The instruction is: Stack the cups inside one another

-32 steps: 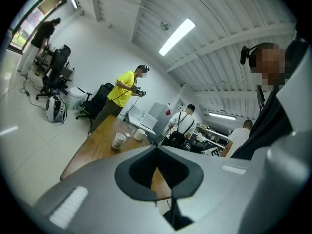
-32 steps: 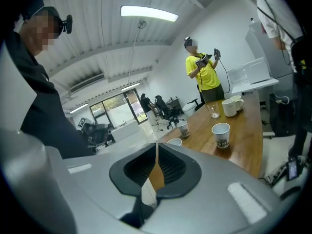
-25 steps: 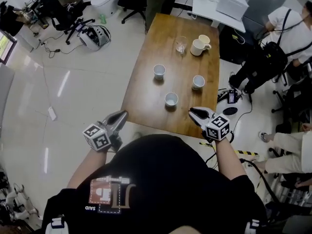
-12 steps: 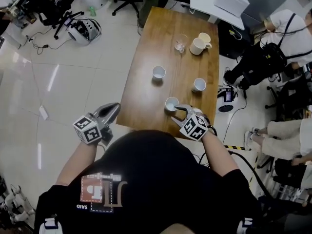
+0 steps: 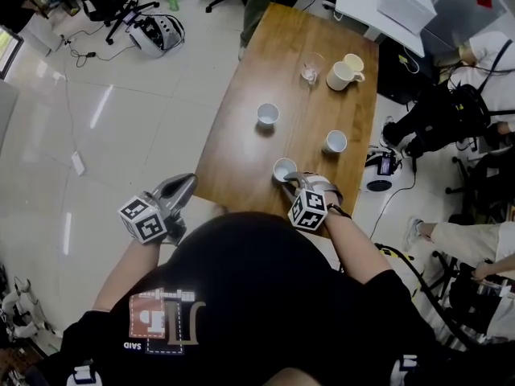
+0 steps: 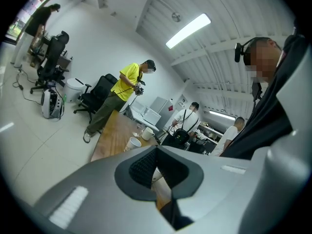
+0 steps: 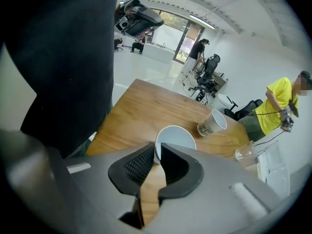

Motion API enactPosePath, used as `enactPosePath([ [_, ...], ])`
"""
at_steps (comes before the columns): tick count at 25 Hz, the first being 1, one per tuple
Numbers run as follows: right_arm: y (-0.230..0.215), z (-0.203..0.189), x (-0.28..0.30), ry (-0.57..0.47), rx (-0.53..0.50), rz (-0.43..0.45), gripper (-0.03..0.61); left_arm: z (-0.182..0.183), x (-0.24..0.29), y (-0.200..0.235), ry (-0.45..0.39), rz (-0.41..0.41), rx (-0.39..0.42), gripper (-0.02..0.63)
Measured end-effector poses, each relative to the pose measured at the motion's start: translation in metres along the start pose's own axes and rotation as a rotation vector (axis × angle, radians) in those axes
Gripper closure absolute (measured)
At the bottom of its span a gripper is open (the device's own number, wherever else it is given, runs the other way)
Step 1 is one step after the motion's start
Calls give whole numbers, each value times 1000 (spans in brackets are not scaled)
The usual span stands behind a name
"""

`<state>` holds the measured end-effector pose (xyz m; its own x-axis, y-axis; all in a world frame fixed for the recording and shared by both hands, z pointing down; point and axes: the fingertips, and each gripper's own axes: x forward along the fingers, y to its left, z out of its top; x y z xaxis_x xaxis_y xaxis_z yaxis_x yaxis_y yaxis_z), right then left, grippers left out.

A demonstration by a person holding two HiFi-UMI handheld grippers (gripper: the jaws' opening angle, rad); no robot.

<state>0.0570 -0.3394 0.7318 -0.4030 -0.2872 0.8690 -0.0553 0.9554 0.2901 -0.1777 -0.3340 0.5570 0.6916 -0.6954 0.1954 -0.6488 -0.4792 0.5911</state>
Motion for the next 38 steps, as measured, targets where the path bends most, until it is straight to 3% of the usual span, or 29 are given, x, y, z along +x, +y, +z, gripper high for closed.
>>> enactPosePath([
  [2,2,5,-5,-13,9,19,551,1,-1,0,-2,0,-5,612],
  [5,-6,12,-19,-45,51,21,554,3,3,2,1,-2,-5,612],
  [9,-43,9,-58,-99,237,-59,554,6,8,5,-10,-28,-8,612],
  [12,-91,-19,-96,-108,401,-155,554,9,15,4,-12,-39,-13,612],
  [16,-141,-69,-128,-42,507,-252,554,11,18,5,-23,-46,-20,612],
  [24,-151,-116,-96,102,489,-217,551,11,6,11,-24,-11,-8,612],
  [28,-156,-115,-90,91,501,-235,474,8,3,11,-24,4,-13,612],
  [32,-144,-112,-93,62,514,-230,474,9,1,10,-22,17,-18,612],
  [38,-128,-134,-63,161,462,-199,454,11,-1,6,-22,14,-11,612],
])
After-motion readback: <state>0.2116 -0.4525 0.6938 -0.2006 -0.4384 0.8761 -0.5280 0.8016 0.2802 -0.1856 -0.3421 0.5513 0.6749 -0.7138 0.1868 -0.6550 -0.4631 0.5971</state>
